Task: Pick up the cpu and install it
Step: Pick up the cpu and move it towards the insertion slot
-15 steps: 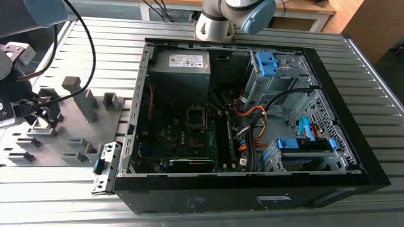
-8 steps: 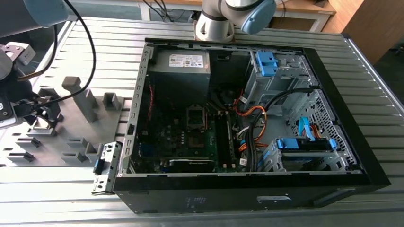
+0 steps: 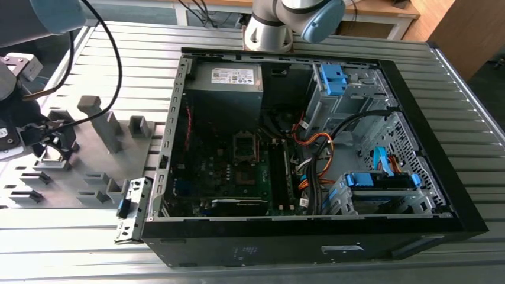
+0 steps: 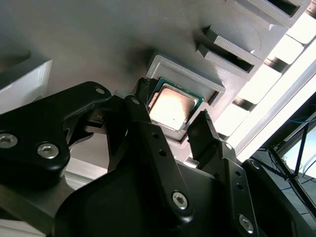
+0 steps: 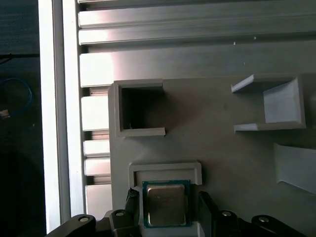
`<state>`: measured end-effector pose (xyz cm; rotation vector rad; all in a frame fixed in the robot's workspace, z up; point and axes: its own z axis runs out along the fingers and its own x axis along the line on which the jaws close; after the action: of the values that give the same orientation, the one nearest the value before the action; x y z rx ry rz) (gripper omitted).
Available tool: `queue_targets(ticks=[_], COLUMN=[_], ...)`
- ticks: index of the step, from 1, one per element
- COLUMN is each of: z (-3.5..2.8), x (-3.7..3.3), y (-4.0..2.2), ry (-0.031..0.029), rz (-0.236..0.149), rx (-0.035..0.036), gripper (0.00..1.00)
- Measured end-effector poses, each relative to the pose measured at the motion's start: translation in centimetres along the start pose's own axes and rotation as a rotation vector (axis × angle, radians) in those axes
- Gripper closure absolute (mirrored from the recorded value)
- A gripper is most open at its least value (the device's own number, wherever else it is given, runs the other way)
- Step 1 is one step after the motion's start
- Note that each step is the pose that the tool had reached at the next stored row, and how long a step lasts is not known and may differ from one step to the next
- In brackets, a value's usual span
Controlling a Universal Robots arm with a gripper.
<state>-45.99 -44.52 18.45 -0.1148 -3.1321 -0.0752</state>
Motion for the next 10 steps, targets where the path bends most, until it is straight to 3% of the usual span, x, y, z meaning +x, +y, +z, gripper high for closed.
queue_targets(ticks=[10], z=[0.01], x=[0.00], y=[0.00], ry=[0.0000], rz=[-0.003], rx=[-0.0001], gripper=[0.42])
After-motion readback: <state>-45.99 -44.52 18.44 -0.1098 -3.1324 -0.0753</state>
